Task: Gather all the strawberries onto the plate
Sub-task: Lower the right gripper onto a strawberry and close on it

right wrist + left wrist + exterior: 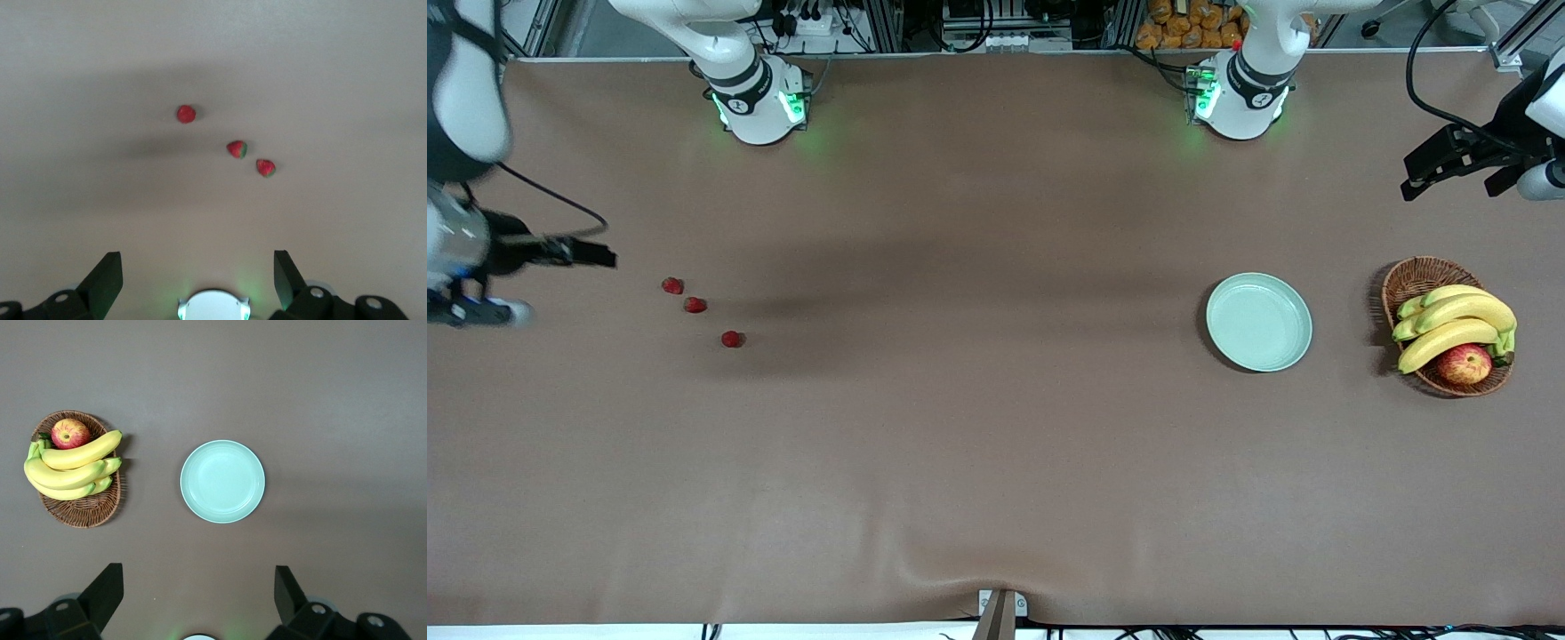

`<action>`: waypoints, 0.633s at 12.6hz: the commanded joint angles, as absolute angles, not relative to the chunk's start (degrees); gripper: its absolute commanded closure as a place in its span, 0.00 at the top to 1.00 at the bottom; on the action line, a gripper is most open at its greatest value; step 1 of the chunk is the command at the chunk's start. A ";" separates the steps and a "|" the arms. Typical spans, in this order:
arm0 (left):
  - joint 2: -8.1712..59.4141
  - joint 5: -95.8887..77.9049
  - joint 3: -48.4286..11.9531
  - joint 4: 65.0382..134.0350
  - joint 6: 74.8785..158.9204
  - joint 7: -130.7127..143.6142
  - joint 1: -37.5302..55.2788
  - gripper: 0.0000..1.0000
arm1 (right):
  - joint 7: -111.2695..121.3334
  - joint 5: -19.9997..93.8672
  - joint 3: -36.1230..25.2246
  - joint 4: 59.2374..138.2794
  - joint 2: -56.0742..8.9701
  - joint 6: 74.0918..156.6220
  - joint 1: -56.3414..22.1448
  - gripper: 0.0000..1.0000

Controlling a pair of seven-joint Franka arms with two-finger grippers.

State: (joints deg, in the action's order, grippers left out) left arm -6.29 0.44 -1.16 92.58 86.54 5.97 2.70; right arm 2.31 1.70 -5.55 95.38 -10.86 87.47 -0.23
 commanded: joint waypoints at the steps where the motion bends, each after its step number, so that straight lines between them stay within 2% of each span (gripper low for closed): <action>1: -6.50 0.44 -1.23 93.34 87.80 6.33 2.81 1.00 | 2.29 2.29 -5.62 98.95 -14.93 96.02 -1.75 1.00; 4: -6.42 0.44 -1.23 93.34 87.89 6.33 2.81 1.00 | 2.11 2.29 -5.62 100.11 -20.55 105.62 -3.60 1.00; 8: -5.80 0.44 -1.23 93.34 88.77 6.33 2.81 1.00 | 2.20 2.29 -5.62 100.63 -28.20 111.96 -4.48 1.00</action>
